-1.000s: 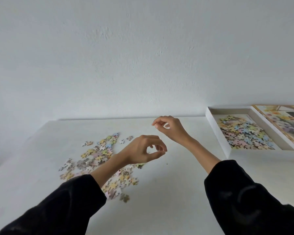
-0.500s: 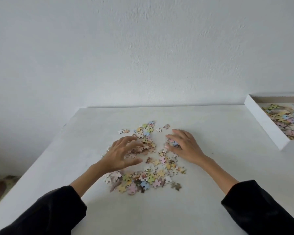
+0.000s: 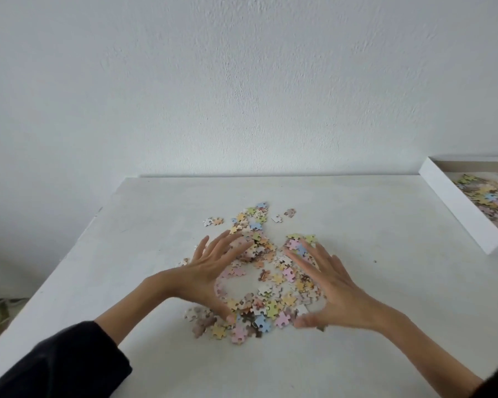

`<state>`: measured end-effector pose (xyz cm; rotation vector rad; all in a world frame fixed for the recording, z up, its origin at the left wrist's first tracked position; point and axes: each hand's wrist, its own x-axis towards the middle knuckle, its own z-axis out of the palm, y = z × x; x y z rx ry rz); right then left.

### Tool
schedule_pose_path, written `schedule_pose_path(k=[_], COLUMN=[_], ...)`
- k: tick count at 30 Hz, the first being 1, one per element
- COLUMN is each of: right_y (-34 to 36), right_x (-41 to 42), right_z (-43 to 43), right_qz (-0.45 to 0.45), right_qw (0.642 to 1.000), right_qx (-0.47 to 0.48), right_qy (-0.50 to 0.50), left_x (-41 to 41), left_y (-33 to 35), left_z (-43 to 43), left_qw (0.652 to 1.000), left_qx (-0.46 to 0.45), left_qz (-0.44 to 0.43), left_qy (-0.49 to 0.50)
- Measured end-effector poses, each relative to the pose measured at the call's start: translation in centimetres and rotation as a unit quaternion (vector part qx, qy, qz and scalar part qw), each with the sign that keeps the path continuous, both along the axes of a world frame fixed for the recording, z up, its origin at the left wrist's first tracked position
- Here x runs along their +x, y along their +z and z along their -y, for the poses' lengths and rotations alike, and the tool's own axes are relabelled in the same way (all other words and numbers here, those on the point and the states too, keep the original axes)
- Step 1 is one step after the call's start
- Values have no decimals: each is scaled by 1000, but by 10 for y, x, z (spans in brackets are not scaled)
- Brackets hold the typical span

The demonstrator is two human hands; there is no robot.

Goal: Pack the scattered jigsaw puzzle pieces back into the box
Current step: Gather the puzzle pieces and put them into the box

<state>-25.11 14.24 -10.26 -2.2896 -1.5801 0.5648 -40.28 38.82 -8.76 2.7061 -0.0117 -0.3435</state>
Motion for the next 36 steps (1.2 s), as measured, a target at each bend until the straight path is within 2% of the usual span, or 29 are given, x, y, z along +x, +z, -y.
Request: schedule_pose_path(k=[3, 5, 9, 15, 19, 22, 26, 31, 36], right_y=[-5, -5, -11, -11, -10, -10, -14, -16, -21], right_x=[-12, -16, -11, 11, 26, 33, 35, 34, 37], right_z=[11, 5, -17, -39, -50, -59, -64, -70, -76], right_qz=[72, 75, 91, 59, 53, 80, 140, 177, 148], right_qw=[996, 996, 995, 997, 998, 996, 989, 974, 973], right_qx=[-48, -44, -14, 1, -11, -15, 42, 134, 165], right_qy=[13, -9, -48, -51, -20, 21, -4, -42, -70], left_x=[-10, -9, 5, 15, 15, 25, 42, 57, 64], left_y=[-6, -14, -23, -23, -25, -28, -29, -26, -30], left_z=[15, 22, 19, 5, -11, -14, -11, -1, 1], left_qw=[999, 998, 988, 964, 965, 971, 974, 960, 946], left_qx=[21, 53, 72, 73, 32, 17, 41, 62, 81], left_qz=[-15, 31, 136, 207, 150, 114, 139, 199, 257], left_qy=[-26, -20, 28, 148, 215, 209, 176, 184, 179])
